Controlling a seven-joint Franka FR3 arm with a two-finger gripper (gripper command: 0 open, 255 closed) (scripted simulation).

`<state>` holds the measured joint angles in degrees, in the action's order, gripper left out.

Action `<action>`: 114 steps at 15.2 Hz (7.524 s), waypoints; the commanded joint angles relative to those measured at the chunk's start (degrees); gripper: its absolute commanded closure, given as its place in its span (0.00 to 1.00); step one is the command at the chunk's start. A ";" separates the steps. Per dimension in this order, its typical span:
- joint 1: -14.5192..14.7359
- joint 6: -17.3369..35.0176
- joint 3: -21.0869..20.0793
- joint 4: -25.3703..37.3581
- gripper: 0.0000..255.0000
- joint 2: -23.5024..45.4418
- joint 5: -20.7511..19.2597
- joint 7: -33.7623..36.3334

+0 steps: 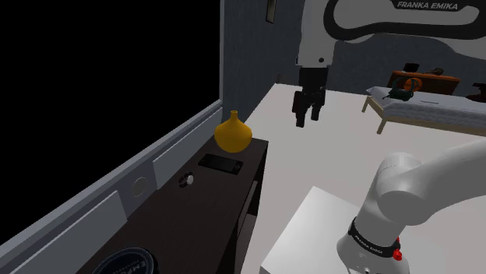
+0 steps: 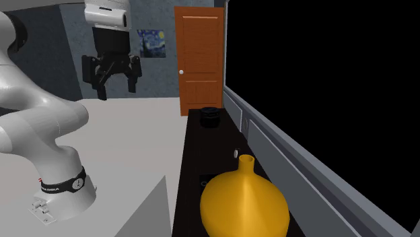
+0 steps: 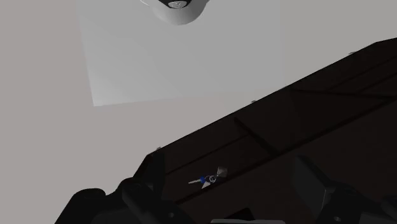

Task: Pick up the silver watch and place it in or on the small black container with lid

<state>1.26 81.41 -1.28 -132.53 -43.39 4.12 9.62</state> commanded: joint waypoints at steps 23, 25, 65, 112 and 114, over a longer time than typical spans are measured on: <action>-2.48 35.57 -19.15 7.98 0.00 35.66 2.39 36.54; -2.55 37.65 -19.98 10.73 0.00 40.11 0.42 40.31; 3.60 40.71 -16.54 30.91 0.00 64.04 -0.21 86.14; 4.45 30.92 -16.23 37.39 1.00 60.43 0.68 87.32; 4.44 29.50 -16.26 38.53 1.00 60.13 0.71 87.46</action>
<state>5.73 111.44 -17.51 -94.62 17.03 4.79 97.06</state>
